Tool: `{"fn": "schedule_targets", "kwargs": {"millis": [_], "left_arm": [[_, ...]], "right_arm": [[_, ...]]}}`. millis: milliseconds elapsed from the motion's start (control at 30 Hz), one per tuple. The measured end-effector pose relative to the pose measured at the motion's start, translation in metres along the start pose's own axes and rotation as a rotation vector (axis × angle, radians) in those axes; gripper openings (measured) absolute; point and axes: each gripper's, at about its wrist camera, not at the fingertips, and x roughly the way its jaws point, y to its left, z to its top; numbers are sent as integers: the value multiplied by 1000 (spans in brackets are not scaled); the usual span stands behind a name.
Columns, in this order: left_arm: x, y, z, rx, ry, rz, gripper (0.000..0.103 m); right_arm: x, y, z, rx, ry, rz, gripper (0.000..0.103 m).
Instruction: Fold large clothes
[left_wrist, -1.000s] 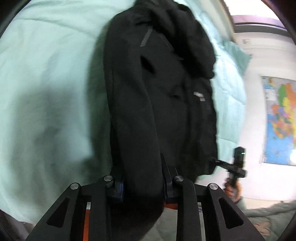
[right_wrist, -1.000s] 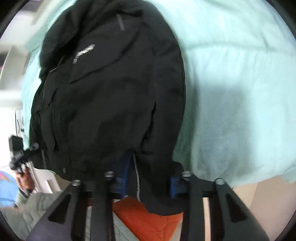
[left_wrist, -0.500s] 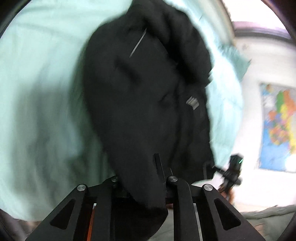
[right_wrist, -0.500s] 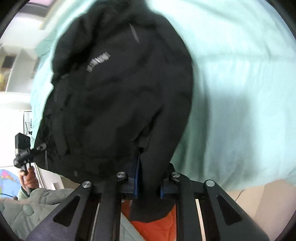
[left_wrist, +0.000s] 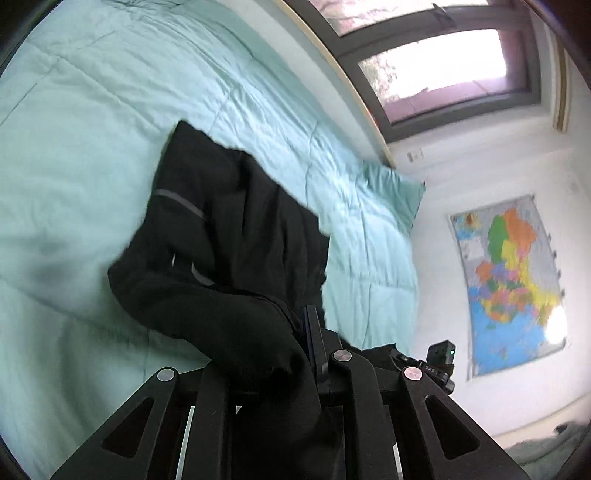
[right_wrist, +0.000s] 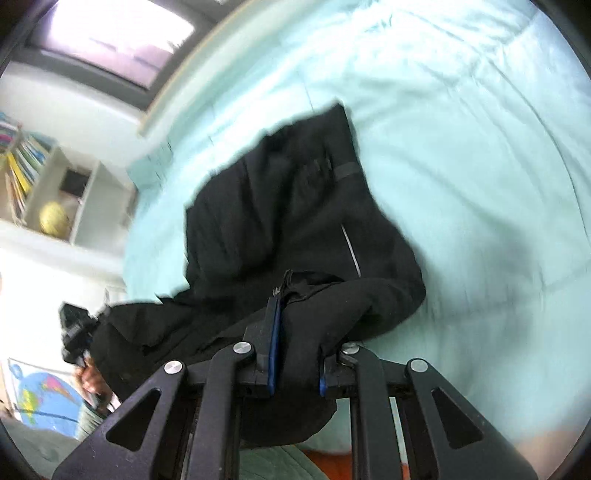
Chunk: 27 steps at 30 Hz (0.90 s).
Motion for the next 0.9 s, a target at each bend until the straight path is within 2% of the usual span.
{"fn": "schedule_targets", "kwargs": {"millis": [100, 233, 333, 467, 533, 667, 767, 900], "left_arm": [[11, -5, 34, -17, -35, 22, 16], [33, -2, 91, -37, -92, 45, 18], [72, 14, 134, -71, -95, 138, 20], [145, 57, 173, -157, -37, 290, 20], [175, 81, 183, -203, -5, 332, 20], [219, 122, 188, -290, 37, 357, 20], [228, 121, 189, -243, 55, 384, 20], [227, 107, 190, -134, 89, 415, 21]], "right_arm": [[-3, 14, 39, -13, -60, 38, 19], [9, 31, 98, -28, -115, 36, 20], [40, 31, 141, 4, -115, 7, 21], [115, 5, 190, 108, -43, -70, 23], [158, -12, 204, 144, 0, -110, 23], [236, -46, 219, 226, 112, -161, 23], [261, -50, 223, 208, 138, -191, 23], [259, -46, 223, 173, 159, -198, 23]]}}
